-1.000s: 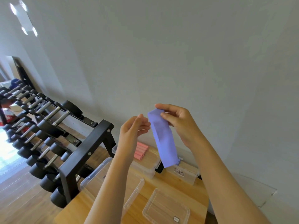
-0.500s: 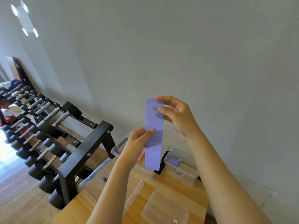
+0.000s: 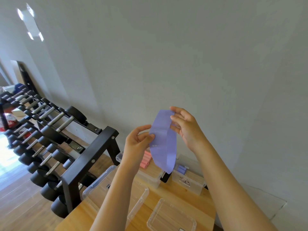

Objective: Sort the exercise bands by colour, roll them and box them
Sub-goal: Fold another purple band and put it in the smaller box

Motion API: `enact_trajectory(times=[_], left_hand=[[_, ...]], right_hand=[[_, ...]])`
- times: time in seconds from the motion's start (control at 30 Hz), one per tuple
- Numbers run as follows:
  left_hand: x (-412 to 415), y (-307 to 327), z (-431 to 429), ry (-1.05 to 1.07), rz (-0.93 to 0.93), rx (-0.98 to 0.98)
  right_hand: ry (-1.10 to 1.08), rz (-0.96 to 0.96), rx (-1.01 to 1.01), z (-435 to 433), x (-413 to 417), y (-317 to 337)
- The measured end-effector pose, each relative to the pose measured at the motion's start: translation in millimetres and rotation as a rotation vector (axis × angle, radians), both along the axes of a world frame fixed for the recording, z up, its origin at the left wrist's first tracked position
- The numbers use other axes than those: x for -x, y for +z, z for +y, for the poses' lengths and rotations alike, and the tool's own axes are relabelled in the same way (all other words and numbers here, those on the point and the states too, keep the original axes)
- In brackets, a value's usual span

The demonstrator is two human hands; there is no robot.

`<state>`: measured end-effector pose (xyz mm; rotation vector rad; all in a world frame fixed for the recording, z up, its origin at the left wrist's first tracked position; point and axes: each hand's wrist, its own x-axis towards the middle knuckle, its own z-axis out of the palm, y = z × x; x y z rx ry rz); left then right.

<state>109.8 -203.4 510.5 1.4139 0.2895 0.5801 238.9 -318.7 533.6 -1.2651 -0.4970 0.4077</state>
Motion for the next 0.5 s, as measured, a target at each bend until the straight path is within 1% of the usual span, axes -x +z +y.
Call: enact_trajectory(times=[0.1,0.2,0.3,0.37,0.43,0.5], left_hand=[[0,4,1,0.052,-0.020,0.009],[-1,6,3,0.072,-0.011,-0.012],[-1,7,5,0.104,-0.004,-0.022],[-1,6,5,0.129,-0.002,-0.026],[-1,6,6,0.151,0.002,-0.040],[-1,6,6,0.163,0.004,-0.062]], right_hand=[[0.088,0.119,0.085,-1,4,-7],[0.193,0.112,0.184,-6,14,-9],[0.229,0.100,0.221,-8,22,-10],[0.201,0.048,0.312,-7,25,-10],[0.126,-0.058,0.433,-7,26,-8],[0.058,-0.181,0.480,-6,25,-9]])
